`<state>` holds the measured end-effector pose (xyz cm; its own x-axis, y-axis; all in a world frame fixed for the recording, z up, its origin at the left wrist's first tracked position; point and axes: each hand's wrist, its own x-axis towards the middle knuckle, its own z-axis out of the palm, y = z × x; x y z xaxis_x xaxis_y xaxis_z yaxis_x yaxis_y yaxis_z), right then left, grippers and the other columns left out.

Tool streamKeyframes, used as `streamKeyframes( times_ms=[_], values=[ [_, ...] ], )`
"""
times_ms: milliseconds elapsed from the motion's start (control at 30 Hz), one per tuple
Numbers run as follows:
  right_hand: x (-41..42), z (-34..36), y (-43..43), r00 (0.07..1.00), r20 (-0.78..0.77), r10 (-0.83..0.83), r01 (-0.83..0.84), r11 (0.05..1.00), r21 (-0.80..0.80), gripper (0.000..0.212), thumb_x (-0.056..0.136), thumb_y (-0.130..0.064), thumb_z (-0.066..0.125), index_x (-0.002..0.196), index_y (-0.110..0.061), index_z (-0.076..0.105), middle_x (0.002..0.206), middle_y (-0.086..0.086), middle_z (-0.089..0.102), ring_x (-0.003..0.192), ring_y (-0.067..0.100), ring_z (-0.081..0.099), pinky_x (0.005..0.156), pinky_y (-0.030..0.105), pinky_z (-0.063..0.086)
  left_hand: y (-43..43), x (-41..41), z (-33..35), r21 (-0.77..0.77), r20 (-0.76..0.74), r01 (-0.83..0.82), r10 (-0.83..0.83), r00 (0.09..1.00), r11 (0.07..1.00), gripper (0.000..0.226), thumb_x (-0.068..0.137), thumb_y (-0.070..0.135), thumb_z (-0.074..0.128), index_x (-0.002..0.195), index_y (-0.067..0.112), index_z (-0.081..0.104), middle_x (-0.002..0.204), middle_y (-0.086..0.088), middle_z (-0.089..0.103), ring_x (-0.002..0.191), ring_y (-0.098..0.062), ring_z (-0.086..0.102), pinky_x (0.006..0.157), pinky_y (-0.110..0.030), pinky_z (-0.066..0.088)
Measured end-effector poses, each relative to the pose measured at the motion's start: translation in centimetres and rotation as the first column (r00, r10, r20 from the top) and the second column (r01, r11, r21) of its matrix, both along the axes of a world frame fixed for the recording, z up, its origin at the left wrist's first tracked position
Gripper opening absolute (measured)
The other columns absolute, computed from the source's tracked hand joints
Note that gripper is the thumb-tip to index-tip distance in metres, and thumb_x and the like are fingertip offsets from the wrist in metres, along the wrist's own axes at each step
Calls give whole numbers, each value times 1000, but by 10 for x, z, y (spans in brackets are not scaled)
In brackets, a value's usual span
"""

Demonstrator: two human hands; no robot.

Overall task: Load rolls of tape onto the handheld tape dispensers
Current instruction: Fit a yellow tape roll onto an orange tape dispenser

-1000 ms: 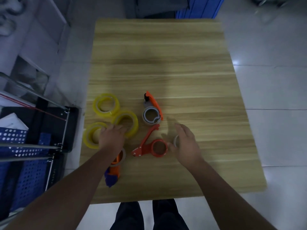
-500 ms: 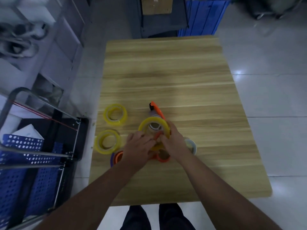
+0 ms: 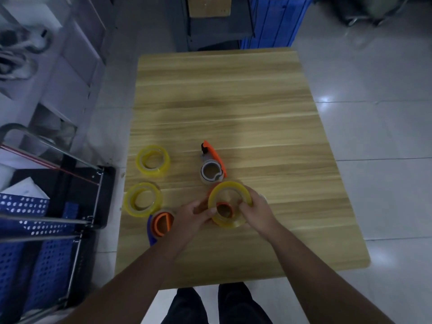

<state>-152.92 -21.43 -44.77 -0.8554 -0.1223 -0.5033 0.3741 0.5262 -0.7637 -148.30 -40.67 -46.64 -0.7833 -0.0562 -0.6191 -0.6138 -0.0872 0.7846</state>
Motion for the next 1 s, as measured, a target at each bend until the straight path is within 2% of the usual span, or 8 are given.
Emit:
streamKeyframes(
  times_ms=[100, 233, 367, 500, 600, 733, 900, 1000],
  values=[
    [2, -6, 1, 1000, -3, 20, -20, 999, 35, 62, 68, -37, 50, 129, -29, 56, 107, -6, 68, 100, 11, 64, 90, 35, 53, 6, 5, -4, -59, 69, 14, -10, 998, 998, 52, 73, 36, 80, 120, 21, 66, 105, 2, 73, 97, -15, 69, 87, -42, 56],
    [7, -19, -4, 998, 51, 33, -37, 996, 79, 56, 85, -18, 56, 138, -34, 45, 119, -1, 65, 104, 17, 62, 91, 38, 54, 14, 10, -7, -169, 110, -2, 21, 994, 986, 29, 82, 26, 73, 110, 20, 70, 90, 2, 75, 84, -16, 72, 82, -42, 58],
    [9, -29, -10, 998, 68, 14, -19, 997, 78, 55, 90, -25, 56, 139, -43, 39, 129, -3, 59, 110, 22, 61, 88, 47, 56, 14, 8, -6, -200, 100, -56, 77, 992, 978, 27, 83, 19, 73, 109, 27, 69, 83, 10, 73, 83, -13, 70, 81, -39, 58],
    [6, -34, -13, 998, 30, 51, -55, 987, 154, 47, 93, -21, 57, 136, -31, 44, 126, 6, 62, 109, 26, 62, 91, 44, 53, 4, 7, -11, -309, 52, 4, 13, 999, 951, 28, 80, 17, 74, 105, 30, 71, 92, 12, 74, 87, -7, 69, 82, -36, 58],
    [4, -42, -13, 993, 113, 42, -72, 960, 272, 41, 92, -24, 60, 128, -16, 44, 110, 10, 66, 98, 30, 66, 82, 40, 55, -2, 6, -13, -404, 56, 42, -21, 998, 914, 16, 79, 22, 75, 91, 32, 71, 88, 13, 73, 84, -5, 68, 82, -36, 57],
    [1, -45, -11, 971, 143, 191, -232, 898, 374, 40, 91, -18, 58, 131, -16, 50, 112, 8, 65, 101, 26, 64, 83, 32, 51, -15, 8, -15, -593, 62, 81, -54, 997, 801, 20, 81, 31, 72, 100, 28, 68, 90, 17, 68, 88, -4, 64, 73, -26, 52],
    [-3, -53, -15, 926, 121, 358, -369, 787, 494, 33, 92, -11, 46, 116, -23, 64, 107, 2, 66, 97, 22, 63, 80, 29, 49, -31, 11, -27, -639, 232, 350, -263, 937, 684, 54, 79, 39, 72, 129, 28, 54, 119, 8, 60, 113, -16, 56, 83, -25, 40],
    [-7, -57, -19, 930, 119, 347, -356, 772, 527, 31, 92, -10, 44, 115, -20, 63, 104, 5, 68, 93, 22, 64, 80, 32, 53, -36, 11, -37, -581, 259, 442, -359, 897, 683, 38, 79, 40, 70, 116, 33, 64, 106, 13, 69, 101, -13, 63, 86, -31, 49]
  ],
)
